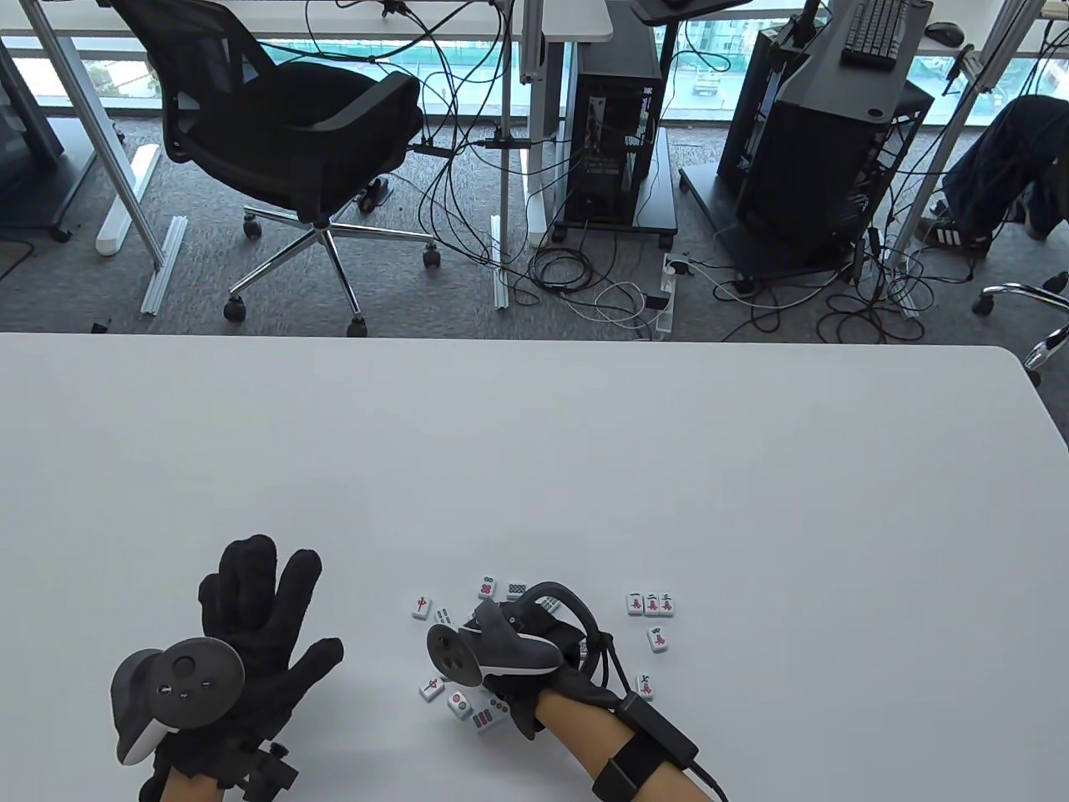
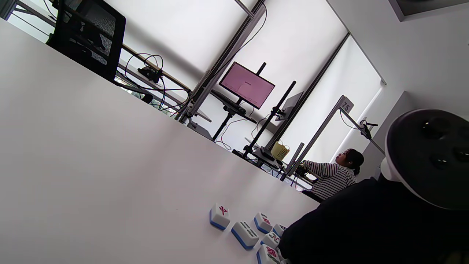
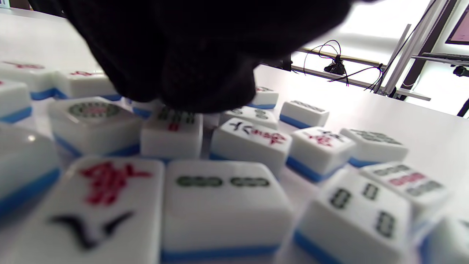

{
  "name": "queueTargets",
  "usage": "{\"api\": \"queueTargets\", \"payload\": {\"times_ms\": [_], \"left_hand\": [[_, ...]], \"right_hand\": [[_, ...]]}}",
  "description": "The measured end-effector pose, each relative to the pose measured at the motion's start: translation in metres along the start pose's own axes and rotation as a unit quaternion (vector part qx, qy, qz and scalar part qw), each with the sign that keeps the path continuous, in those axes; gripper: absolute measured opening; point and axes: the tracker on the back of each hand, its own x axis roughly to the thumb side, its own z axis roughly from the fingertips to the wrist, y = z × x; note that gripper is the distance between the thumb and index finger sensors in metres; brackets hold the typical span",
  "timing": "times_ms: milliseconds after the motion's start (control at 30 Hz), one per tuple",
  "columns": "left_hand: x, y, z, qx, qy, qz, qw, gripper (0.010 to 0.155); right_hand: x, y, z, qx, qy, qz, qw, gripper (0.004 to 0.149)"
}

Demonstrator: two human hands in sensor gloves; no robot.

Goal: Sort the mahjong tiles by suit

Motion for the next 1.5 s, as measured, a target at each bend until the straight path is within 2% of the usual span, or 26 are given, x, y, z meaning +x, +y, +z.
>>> {"api": "queueTargets", "payload": {"times_ms": [267, 500, 733, 867, 967, 1000, 1033, 1100, 1200, 1333, 1500], "left_hand": [[0.0, 0.001, 0.0, 0.003, 0.0, 0.004, 1.0, 0.083], [0.0, 0.001, 0.0, 0.002, 0.001, 0.003, 1.0, 0.082], [0.0, 0.001, 0.0, 0.002, -0.001, 0.003, 1.0, 0.082], [0.0, 0.001, 0.0, 0.003, -0.001, 0.004, 1.0, 0.083], [0.0, 0.001, 0.0, 0.005, -0.002, 0.007, 1.0, 0.082], [0.0, 0.001, 0.0, 0.006, -0.002, 0.008, 1.0, 0.082], [0.0, 0.001, 0.0, 0.006, -0.002, 0.008, 1.0, 0.082], [0.0, 0.001, 0.0, 0.004, -0.002, 0.006, 1.0, 0.082], [0.0, 0.0, 0.0, 0.002, -0.003, 0.002, 1.0, 0.082], [0.0, 0.0, 0.0, 0.002, -0.002, 0.002, 1.0, 0.082], [0.0, 0.001, 0.0, 0.003, -0.001, 0.004, 1.0, 0.083]], "right_hand": [[0.004, -0.007, -0.001, -0.015, -0.002, -0.007, 1.0, 0.051], [0.014, -0.005, -0.01, -0.003, -0.006, 0.016, 1.0, 0.045], [0.005, -0.003, -0.02, 0.028, 0.051, -0.021, 0.998, 0.044], [-0.002, -0.005, -0.021, 0.054, 0.089, -0.073, 0.992, 0.044], [-0.005, -0.014, -0.015, 0.002, 0.063, -0.099, 0.993, 0.044], [-0.004, -0.017, -0.011, -0.023, 0.039, -0.093, 0.995, 0.043], [-0.004, -0.018, -0.01, -0.026, 0.015, -0.085, 0.996, 0.043], [-0.002, -0.019, -0.005, -0.01, -0.02, -0.045, 0.999, 0.043], [0.0, -0.014, -0.002, -0.005, -0.039, -0.006, 0.999, 0.049], [0.0, -0.009, -0.004, 0.022, -0.037, 0.005, 0.999, 0.059], [0.003, -0.007, -0.009, 0.035, -0.036, 0.008, 0.999, 0.059]]}}
